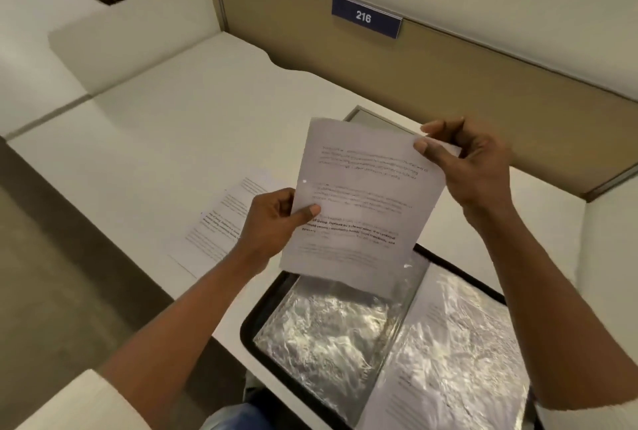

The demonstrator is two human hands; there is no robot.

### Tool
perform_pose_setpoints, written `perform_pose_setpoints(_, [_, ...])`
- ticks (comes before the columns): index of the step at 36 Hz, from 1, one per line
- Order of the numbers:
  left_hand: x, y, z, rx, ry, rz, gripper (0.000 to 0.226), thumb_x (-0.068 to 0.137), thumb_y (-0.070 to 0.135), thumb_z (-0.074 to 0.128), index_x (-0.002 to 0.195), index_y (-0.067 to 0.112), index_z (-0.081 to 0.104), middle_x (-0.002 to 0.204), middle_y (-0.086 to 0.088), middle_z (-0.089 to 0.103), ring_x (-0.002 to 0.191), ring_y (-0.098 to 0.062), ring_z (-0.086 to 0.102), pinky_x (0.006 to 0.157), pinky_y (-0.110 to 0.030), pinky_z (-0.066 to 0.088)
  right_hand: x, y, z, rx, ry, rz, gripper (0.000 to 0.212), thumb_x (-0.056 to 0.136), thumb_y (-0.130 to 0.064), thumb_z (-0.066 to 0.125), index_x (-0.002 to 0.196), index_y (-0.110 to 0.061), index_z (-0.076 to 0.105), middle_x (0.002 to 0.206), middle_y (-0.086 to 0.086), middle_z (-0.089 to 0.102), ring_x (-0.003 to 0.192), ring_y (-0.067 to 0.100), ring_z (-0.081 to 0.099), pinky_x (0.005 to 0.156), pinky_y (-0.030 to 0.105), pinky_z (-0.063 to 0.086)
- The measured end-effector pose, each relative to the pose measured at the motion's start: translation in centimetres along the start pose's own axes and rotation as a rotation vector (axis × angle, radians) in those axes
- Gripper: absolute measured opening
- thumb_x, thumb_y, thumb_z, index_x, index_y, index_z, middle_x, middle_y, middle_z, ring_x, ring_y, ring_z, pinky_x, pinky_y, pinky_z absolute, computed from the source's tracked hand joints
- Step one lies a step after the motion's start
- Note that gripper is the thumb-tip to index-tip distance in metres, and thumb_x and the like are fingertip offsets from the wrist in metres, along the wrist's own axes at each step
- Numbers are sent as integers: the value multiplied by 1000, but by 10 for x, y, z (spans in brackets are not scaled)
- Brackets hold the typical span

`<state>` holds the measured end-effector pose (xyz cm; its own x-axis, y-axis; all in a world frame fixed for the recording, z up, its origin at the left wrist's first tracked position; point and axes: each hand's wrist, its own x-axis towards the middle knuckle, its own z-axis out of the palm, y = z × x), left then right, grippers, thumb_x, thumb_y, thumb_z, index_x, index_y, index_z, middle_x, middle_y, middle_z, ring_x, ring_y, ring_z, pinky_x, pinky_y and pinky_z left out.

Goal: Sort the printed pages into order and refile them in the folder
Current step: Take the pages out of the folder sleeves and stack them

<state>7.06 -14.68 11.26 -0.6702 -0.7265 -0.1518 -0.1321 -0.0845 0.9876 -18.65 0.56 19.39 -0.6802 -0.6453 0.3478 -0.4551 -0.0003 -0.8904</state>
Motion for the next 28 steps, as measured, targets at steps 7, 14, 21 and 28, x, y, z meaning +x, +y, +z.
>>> perform_pose_setpoints(7, [22,8,-74,-13,100,-34,24,91,21,81,111,8,77,104,-6,81,93,-28,79,84,-47,65,-8,24,92,370,175,452,45,84,-29,88,118,-13,62,97,3,76,83,20,73,67,34,58])
perform_pose_setpoints(14, [59,-20,-137,71,175,-136,20,91,23,83,106,12,78,98,-3,82,89,-26,80,84,-45,64,-66,53,189,306,1,740,21,89,-11,81,104,-1,69,96,8,80,90,28,78,70,36,64])
perform_pose_setpoints(21, [84,-59,-173,583,228,-100,18,91,32,82,90,17,73,84,5,77,73,-17,74,67,-35,61,-106,72,252,146,-27,842,9,91,-15,82,93,-13,73,97,16,76,89,29,76,68,34,64])
perform_pose_setpoints(28, [101,-87,-194,896,224,-84,21,89,40,81,84,25,67,77,10,70,68,-16,67,65,-33,57,-115,79,284,52,-1,898,12,88,-12,84,90,-11,72,85,10,76,75,27,77,66,40,66])
